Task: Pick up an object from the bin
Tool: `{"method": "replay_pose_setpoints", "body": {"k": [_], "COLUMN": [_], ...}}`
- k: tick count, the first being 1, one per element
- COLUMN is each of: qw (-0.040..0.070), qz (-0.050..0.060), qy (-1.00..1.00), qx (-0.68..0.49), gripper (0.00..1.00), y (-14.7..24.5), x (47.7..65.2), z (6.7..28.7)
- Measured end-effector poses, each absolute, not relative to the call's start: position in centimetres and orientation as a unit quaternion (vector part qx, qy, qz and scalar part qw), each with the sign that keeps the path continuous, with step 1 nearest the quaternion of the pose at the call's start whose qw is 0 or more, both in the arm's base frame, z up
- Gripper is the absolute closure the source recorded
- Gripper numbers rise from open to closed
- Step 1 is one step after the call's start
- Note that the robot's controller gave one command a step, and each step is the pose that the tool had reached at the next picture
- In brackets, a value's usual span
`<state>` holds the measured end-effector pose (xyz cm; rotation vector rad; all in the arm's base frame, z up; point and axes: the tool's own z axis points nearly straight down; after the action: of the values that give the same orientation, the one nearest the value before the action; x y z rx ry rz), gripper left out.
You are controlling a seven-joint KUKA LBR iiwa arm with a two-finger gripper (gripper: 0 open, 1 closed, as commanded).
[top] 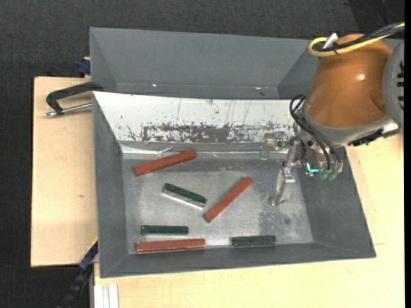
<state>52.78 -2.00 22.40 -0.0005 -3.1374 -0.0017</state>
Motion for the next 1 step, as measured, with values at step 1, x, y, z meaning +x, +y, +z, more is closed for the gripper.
{"method": "replay_pose_setpoints", "body": {"k": [1], "qw": [-0.001], "qz": [0.0], "qy": [-1.0], "qx": [0.0], "gripper": [0.0], "y": [-2.0], "x": [52.9], "z": [22.64]}}
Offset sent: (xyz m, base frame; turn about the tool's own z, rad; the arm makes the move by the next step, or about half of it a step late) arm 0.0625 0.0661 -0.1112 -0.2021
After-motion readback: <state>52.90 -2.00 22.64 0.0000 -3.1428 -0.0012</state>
